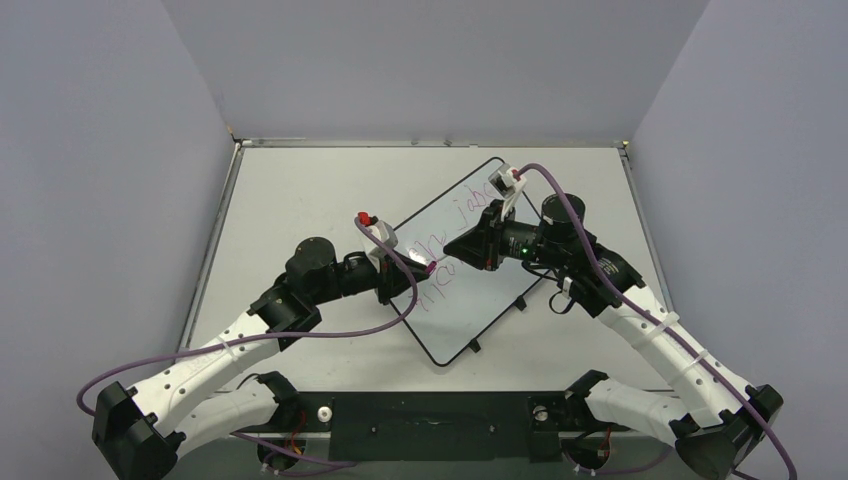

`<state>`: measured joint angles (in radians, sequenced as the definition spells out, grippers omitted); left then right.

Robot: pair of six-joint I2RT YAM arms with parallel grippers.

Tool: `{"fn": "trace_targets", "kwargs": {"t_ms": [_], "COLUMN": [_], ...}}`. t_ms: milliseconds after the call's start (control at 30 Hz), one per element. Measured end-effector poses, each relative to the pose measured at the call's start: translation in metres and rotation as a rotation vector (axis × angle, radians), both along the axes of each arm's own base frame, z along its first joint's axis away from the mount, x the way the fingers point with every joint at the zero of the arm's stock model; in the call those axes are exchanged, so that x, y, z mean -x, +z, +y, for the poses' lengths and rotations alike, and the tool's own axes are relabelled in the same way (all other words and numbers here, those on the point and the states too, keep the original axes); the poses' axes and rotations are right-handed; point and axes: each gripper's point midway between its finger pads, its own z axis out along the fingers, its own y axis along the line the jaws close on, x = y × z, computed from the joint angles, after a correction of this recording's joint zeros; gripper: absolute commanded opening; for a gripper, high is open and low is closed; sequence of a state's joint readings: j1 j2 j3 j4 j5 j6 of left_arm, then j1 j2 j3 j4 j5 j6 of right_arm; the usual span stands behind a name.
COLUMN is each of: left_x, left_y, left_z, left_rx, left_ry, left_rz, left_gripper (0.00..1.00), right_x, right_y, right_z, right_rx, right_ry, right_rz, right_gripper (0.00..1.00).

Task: Write a sentence on the whiteboard
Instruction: Insert the whiteboard marker without the cap into the pen cap.

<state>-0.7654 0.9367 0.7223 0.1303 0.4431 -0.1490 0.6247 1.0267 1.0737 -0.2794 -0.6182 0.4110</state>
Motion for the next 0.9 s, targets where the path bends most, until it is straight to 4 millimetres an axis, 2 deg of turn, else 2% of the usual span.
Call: {"fn": "trace_targets", "kwargs": {"t_ms": [567,900], "left_x": [0.000,0.000], "left_y": [0.000,-0.015], "left_z": [-0.001,-0.003], "left_rx": [-0.001,-0.041], "left_ry": [0.005,0.000], "left_rz": [-0.001,0.035], "left_gripper": [0.00,0.00], "right_x": [0.003,0.002], "right_y": [-0.006,-0.022], "right_z": [0.000,0.001], "right_rx": [0.025,0.072], "right_ry": [0.013,0.032], "right_rz": [0.004,0.021], "right_gripper": [0.00,0.00]}}
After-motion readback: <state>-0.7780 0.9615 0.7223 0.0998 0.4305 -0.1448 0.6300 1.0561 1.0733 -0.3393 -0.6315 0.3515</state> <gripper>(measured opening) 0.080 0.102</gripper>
